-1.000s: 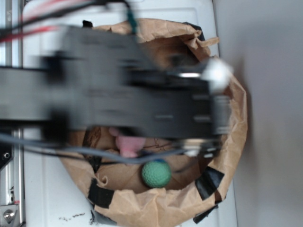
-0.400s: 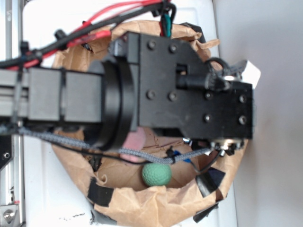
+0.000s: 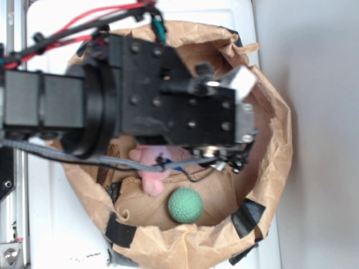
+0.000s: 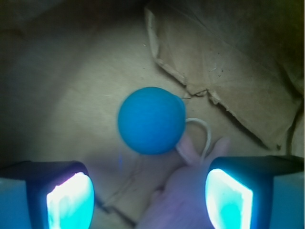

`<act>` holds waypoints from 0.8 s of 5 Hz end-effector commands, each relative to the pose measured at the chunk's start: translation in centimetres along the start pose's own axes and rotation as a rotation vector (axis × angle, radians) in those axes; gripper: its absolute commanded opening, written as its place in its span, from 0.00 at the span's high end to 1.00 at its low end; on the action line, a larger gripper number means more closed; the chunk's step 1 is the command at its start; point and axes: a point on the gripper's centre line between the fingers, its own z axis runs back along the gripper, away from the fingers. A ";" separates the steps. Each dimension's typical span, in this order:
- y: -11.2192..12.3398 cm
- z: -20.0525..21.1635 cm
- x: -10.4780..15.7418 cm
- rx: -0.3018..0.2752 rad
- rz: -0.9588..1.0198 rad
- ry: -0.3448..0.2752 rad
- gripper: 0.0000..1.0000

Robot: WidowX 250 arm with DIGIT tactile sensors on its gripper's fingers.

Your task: Grab the pink bunny.

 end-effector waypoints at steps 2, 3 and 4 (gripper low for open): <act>0.7 1.8 1.2 -0.044 -0.055 0.027 0.00; 0.8 2.0 0.3 -0.027 -0.068 0.046 0.00; 1.7 1.2 -0.7 -0.052 -0.080 0.027 0.00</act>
